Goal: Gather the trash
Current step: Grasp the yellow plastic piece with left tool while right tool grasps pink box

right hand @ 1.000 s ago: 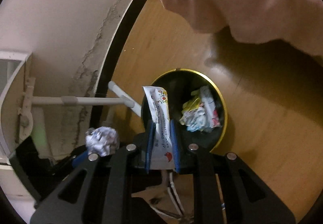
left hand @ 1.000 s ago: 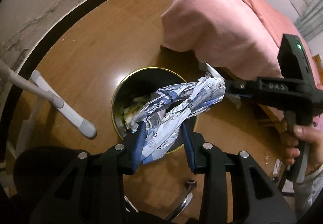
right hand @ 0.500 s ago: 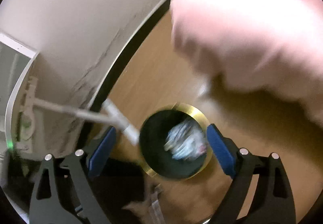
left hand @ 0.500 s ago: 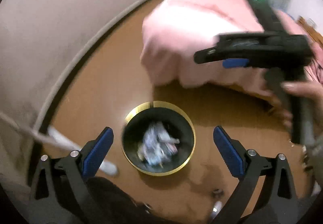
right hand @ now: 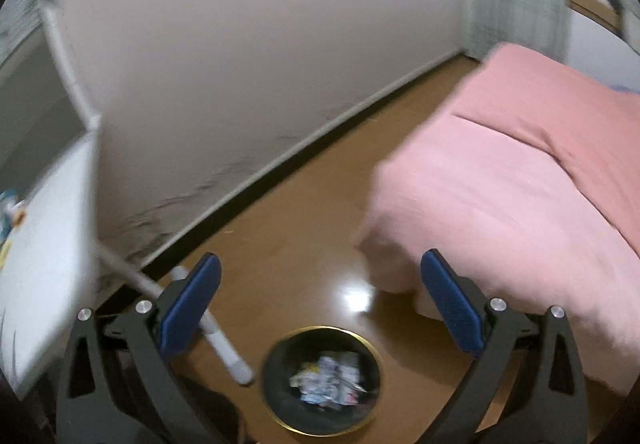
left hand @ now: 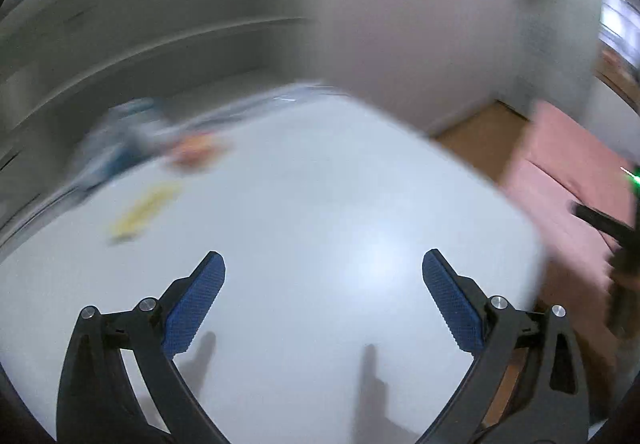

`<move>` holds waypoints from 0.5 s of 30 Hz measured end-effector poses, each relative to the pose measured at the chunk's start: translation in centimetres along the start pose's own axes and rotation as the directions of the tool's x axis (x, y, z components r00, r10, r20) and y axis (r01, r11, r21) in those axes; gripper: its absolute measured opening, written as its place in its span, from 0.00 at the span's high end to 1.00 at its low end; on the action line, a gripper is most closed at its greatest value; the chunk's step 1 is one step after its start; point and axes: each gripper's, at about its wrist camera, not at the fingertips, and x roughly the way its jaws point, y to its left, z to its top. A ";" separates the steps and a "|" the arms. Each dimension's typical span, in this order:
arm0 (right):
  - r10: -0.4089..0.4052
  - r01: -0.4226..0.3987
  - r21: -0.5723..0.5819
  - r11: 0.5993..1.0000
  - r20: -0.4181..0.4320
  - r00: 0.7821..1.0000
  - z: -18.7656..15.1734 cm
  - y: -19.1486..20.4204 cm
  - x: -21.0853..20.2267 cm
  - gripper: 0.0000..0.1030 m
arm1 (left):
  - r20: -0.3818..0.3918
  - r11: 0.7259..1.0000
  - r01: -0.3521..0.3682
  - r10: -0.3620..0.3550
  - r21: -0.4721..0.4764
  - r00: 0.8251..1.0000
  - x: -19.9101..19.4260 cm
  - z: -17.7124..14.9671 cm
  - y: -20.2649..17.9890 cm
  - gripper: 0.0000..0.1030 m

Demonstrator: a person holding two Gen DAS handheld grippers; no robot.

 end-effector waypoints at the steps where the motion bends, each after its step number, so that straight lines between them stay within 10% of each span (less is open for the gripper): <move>1: 0.041 -0.040 -0.034 0.999 0.003 0.999 0.8 2.1 0.0 0.06 | -0.014 0.998 -0.028 0.027 -0.049 1.000 0.0 0.1 2.9 0.08; 7: 0.309 -0.307 -0.177 0.935 -0.020 0.951 3.6 13.7 -0.6 0.06 | -0.093 0.981 -0.023 0.005 -0.193 0.996 1.8 -0.3 11.8 0.26; 15: 0.396 -0.431 -0.388 0.815 -0.172 0.902 3.4 26.5 1.7 0.06 | -0.124 0.996 -0.063 0.055 -0.067 0.991 6.3 2.2 13.4 0.26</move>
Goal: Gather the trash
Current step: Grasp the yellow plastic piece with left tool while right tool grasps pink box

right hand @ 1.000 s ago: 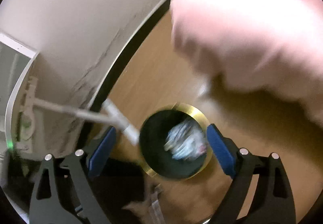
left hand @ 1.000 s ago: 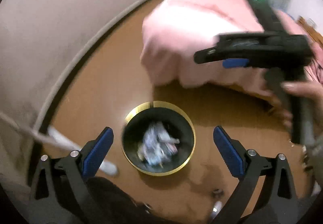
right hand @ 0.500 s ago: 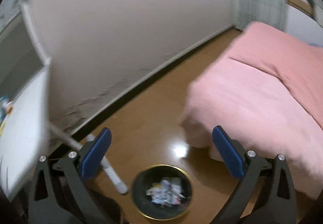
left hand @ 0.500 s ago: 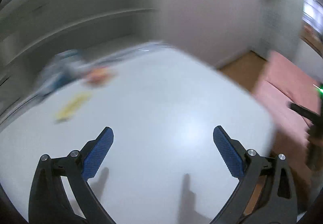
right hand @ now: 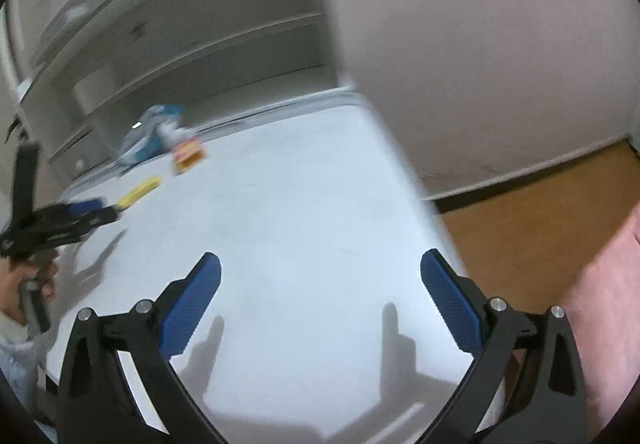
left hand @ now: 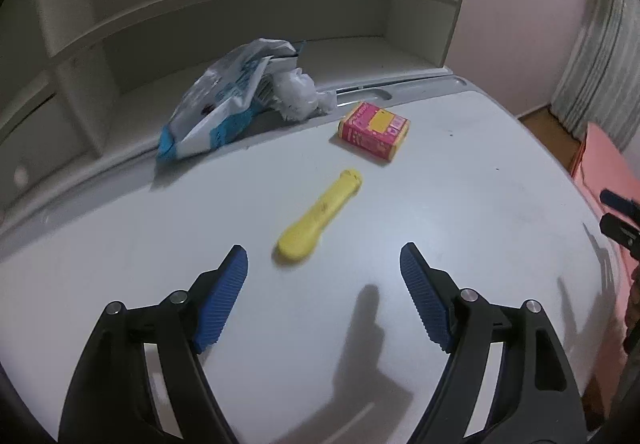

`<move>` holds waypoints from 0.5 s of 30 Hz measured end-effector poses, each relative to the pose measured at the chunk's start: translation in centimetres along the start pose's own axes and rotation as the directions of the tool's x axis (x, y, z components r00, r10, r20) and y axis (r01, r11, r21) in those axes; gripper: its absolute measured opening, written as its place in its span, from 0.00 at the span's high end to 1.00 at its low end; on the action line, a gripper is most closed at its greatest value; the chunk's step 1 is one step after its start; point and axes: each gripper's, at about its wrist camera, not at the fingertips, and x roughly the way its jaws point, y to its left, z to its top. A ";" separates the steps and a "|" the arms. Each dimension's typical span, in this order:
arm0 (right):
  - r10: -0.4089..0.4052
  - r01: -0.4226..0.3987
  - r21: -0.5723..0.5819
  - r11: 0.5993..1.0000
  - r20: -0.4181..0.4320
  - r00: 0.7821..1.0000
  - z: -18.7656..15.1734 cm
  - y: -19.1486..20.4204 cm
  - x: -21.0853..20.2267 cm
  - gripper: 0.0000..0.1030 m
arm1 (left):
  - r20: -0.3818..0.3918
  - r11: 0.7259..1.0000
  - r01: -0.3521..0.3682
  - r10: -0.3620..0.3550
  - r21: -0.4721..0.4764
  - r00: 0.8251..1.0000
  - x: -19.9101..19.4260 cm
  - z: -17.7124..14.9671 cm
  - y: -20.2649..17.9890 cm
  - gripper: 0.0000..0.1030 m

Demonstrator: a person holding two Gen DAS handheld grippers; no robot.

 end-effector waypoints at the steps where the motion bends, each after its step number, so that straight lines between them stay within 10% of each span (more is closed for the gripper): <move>1: -0.002 0.001 -0.043 0.999 -0.007 1.000 0.8 1.2 0.9 0.06 | -0.002 1.000 -0.006 0.006 0.014 1.000 0.4 0.4 0.0 0.26; 9: 0.008 -0.020 -0.187 0.982 -0.062 0.998 4.8 6.3 6.3 0.06 | -0.017 0.994 -0.009 0.011 0.113 1.000 3.3 2.0 -0.2 0.37; 12: 0.014 -0.033 -0.219 0.975 -0.088 0.996 7.0 8.7 9.6 0.06 | 0.005 0.993 -0.003 0.002 0.121 1.000 3.4 2.3 0.0 0.88; 15: 0.041 -0.075 -0.259 0.963 -0.136 0.990 8.5 11.4 13.1 0.06 | 0.020 0.998 0.028 -0.029 0.062 0.999 3.3 2.3 1.1 0.88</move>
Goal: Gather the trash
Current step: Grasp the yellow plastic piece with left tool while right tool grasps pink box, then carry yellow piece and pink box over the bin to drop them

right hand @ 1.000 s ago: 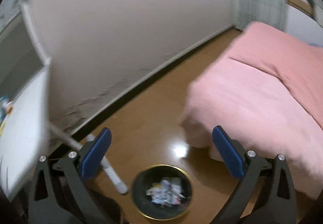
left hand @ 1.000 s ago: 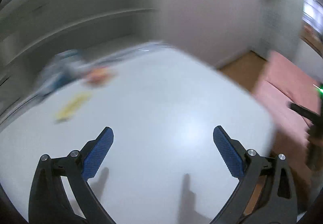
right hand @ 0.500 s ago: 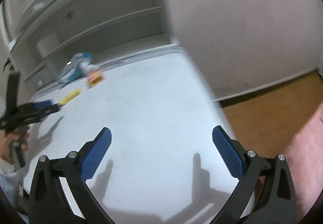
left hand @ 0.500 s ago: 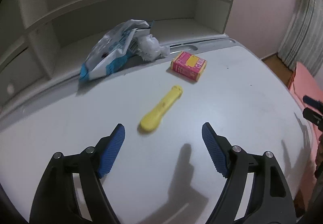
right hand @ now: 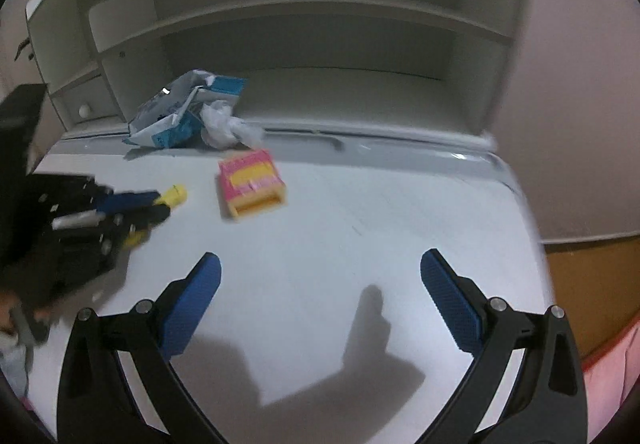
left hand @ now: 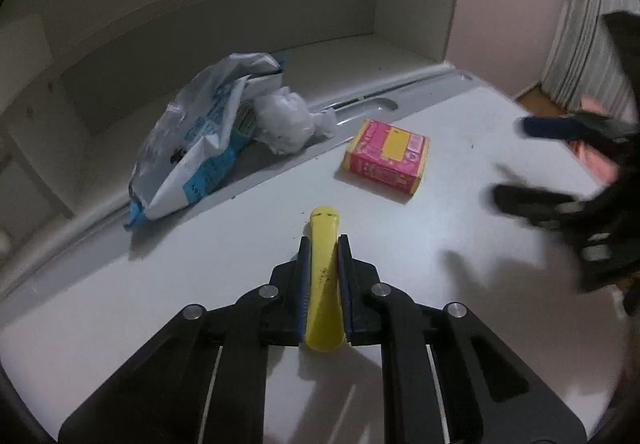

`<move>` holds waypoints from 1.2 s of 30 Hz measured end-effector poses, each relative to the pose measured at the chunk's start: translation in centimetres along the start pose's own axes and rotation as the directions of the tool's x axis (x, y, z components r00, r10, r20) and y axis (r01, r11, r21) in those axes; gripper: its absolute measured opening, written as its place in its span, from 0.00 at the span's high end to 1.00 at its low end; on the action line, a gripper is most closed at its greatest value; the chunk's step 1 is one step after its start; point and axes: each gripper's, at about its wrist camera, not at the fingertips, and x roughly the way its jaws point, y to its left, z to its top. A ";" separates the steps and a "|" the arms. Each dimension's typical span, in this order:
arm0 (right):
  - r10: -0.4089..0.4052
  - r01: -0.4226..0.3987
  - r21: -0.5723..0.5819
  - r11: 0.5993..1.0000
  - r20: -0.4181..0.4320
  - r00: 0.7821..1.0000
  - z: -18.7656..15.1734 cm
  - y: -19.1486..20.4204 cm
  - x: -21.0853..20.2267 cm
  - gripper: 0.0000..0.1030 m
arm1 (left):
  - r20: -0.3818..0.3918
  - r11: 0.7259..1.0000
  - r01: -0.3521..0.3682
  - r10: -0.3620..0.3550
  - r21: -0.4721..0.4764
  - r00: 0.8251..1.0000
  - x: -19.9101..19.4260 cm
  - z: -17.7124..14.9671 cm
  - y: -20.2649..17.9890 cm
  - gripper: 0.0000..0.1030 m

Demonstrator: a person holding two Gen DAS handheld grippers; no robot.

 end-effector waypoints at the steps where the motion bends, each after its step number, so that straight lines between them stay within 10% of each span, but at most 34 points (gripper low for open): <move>1: 0.003 -0.004 -0.017 1.000 -0.013 1.000 0.7 0.6 0.9 0.06 | 0.003 0.999 0.010 -0.010 -0.040 1.000 -0.1 0.0 0.8 0.88; 4: -0.004 0.002 -0.061 0.998 -0.040 0.999 2.1 1.9 3.0 0.07 | 0.014 0.991 0.053 -0.052 -0.123 0.999 -0.3 -0.2 2.6 0.88; 10: 0.031 -0.032 -0.049 0.998 -0.037 0.999 2.3 2.0 3.7 0.55 | 0.023 0.983 0.065 -0.062 -0.173 0.998 -0.7 -0.5 4.0 0.88; 36: -0.002 0.001 -0.075 0.997 -0.009 1.000 0.7 2.9 2.2 0.55 | 0.026 0.983 0.038 -0.034 -0.178 0.999 -1.4 -1.0 4.6 0.88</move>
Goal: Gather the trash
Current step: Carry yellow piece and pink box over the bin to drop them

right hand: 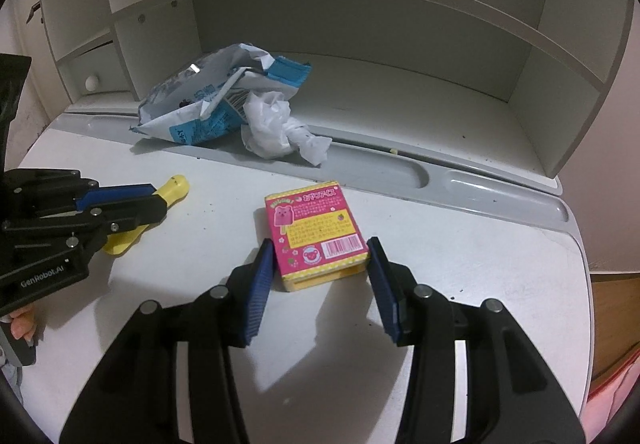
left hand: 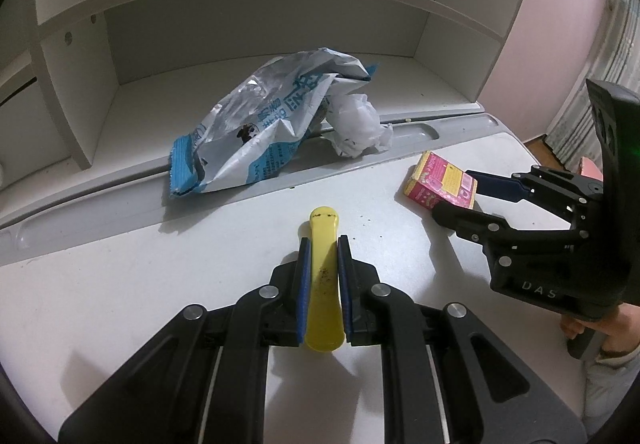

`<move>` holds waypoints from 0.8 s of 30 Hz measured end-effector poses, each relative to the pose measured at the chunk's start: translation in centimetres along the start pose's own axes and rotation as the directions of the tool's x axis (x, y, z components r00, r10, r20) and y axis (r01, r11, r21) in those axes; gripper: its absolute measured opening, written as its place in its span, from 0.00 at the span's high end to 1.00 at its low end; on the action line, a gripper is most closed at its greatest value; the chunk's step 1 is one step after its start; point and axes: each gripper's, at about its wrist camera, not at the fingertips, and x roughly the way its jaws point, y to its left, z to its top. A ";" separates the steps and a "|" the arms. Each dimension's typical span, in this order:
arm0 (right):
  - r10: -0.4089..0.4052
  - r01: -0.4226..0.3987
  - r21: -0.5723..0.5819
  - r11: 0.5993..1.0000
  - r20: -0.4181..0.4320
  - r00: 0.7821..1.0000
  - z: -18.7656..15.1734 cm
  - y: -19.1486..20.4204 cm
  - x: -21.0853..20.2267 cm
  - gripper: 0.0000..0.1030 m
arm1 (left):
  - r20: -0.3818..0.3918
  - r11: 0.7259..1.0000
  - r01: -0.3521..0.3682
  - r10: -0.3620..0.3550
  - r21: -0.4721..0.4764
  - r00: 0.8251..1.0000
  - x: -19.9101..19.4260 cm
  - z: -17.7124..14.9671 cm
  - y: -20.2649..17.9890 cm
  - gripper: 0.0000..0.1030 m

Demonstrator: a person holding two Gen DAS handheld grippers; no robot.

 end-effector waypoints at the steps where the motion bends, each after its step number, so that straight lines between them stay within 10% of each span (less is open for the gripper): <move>1: -0.001 0.001 -0.003 1.000 0.001 1.000 0.1 0.5 0.1 0.55 | 0.003 1.000 -0.001 0.001 0.002 1.000 0.0 0.0 -0.1 0.88; 11: 0.117 -0.135 0.136 0.982 0.128 0.985 -3.4 -2.9 -6.8 0.56 | 0.055 0.997 0.035 -0.038 0.071 0.998 -3.5 1.2 -5.5 0.88; 15: 0.029 -0.088 0.259 0.962 0.223 0.974 -8.6 -8.0 -14.3 0.56 | 0.071 0.981 0.094 -0.108 0.172 0.992 -5.4 1.0 -11.9 0.88; 19: -0.134 0.024 0.405 0.914 0.245 0.960 -15.1 -12.9 -21.2 0.56 | 0.048 0.934 0.227 -0.249 0.278 0.967 -7.0 -0.1 -20.4 0.88; 24: -0.278 0.131 0.578 0.806 0.174 0.945 -24.5 -18.1 -27.0 0.56 | -0.046 0.802 0.418 -0.442 0.426 0.896 -8.7 -3.8 -32.9 0.88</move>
